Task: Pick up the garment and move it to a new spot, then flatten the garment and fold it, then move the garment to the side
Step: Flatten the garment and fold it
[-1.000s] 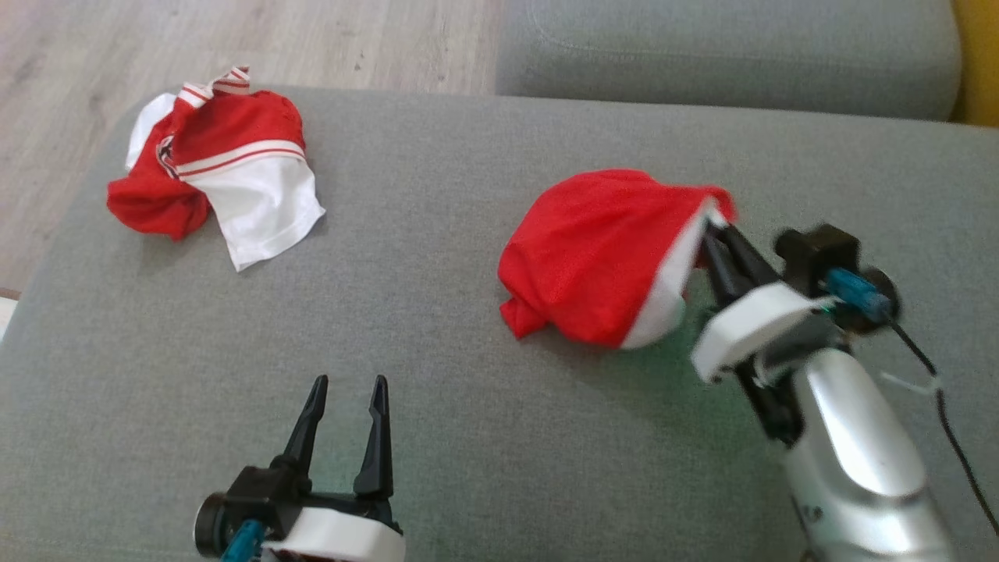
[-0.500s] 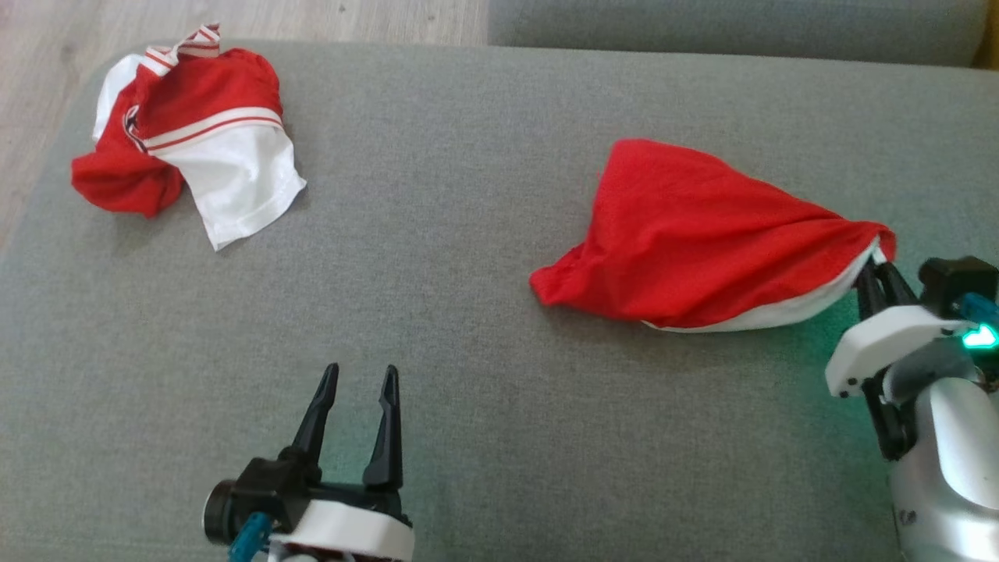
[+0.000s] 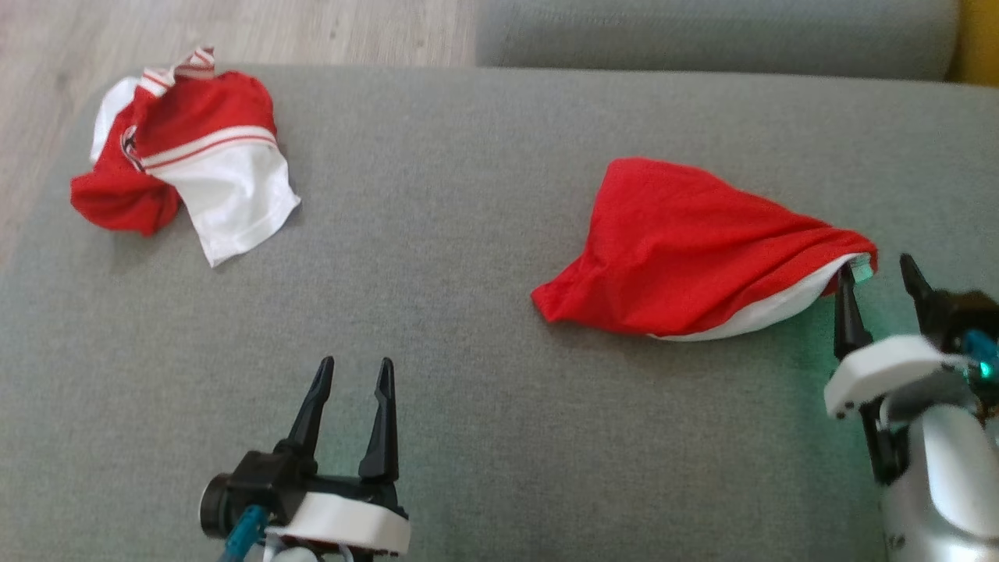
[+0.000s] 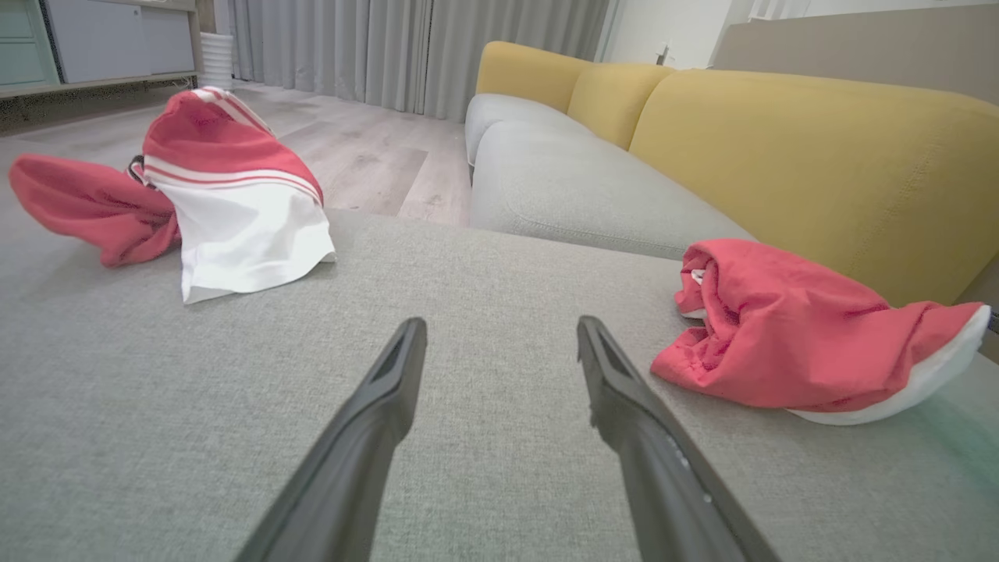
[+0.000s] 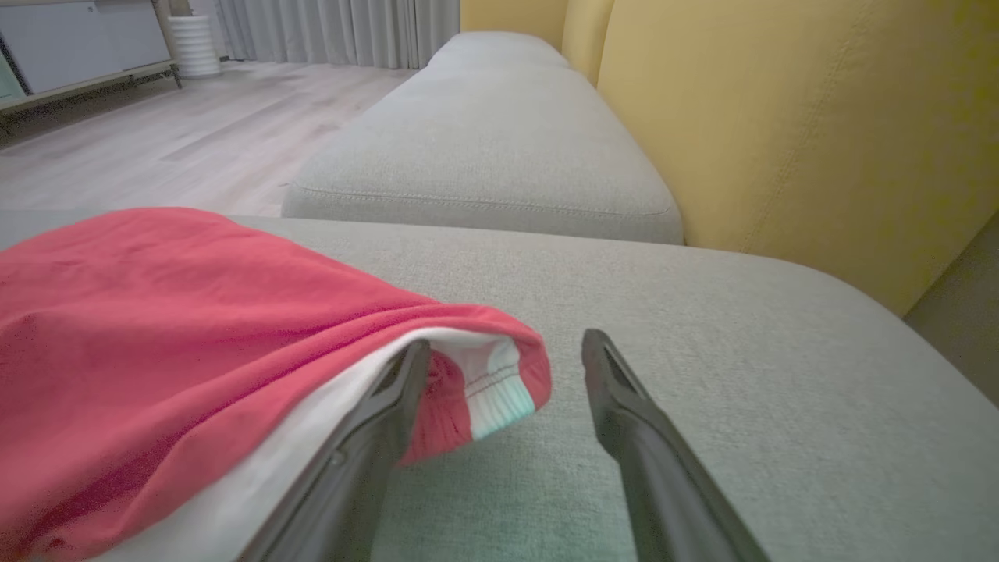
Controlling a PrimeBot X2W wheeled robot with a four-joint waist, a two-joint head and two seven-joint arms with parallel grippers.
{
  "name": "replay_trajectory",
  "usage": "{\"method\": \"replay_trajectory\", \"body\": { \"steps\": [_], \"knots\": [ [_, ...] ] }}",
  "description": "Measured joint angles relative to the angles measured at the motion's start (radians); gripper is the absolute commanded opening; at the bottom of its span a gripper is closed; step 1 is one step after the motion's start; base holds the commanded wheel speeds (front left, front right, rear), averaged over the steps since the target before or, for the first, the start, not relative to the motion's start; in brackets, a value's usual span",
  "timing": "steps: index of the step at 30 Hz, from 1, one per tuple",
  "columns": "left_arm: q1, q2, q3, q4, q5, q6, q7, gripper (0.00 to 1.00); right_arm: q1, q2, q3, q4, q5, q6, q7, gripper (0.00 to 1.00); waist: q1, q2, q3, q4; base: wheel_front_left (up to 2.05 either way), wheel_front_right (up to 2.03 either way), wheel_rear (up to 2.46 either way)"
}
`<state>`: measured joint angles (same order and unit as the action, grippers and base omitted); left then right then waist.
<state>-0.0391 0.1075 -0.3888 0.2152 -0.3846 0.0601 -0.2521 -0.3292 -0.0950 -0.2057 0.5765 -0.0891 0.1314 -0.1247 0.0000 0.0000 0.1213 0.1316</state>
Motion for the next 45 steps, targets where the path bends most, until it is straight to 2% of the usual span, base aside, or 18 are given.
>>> {"method": "replay_trajectory", "body": {
  "steps": [12,18,24,28,32,38,45],
  "knots": [
    [0.055,0.0,0.0,0.005,0.007,-0.008,0.0,1.0,0.245,0.048,0.042,-0.227,0.016,0.0,-0.042,1.0,-0.0002,0.0,-0.12,-0.027,0.0,0.0,0.0],
    [0.06,0.001,-0.006,0.005,0.007,-0.009,0.0,1.0,0.327,0.05,0.104,-0.304,0.1,0.0,-0.022,1.0,-0.0002,0.0,-0.128,-0.048,0.0,0.0,0.0],
    [0.06,0.003,-0.021,0.004,0.008,-0.014,0.003,1.0,0.335,0.05,0.125,-0.349,0.108,0.0,-0.007,1.0,-0.0001,0.0,-0.118,-0.06,0.0,0.0,0.0],
    [0.042,0.005,-0.066,0.012,0.026,-0.045,0.034,1.0,0.335,0.05,0.142,-0.387,0.108,0.0,-0.001,1.0,-0.0001,0.0,-0.097,-0.076,0.0,0.0,0.0],
    [-0.067,0.001,-0.117,0.066,0.06,-0.089,0.067,1.0,0.316,0.05,0.166,-0.419,0.108,0.0,0.002,1.0,0.0,0.0,-0.061,-0.101,0.0,0.0,0.0],
    [-0.272,-0.023,-0.159,0.212,0.071,-0.132,0.095,1.0,0.252,0.05,0.204,-0.453,0.108,0.0,0.003,1.0,0.0002,0.0,0.01,-0.161,0.0,0.0,0.0],
    [-0.364,-0.032,-0.201,0.367,0.076,-0.166,0.108,1.0,0.219,0.05,0.209,-0.46,0.108,0.0,0.0,1.0,0.0002,0.0,0.093,-0.234,0.0,0.0,0.0]
  ]
}}
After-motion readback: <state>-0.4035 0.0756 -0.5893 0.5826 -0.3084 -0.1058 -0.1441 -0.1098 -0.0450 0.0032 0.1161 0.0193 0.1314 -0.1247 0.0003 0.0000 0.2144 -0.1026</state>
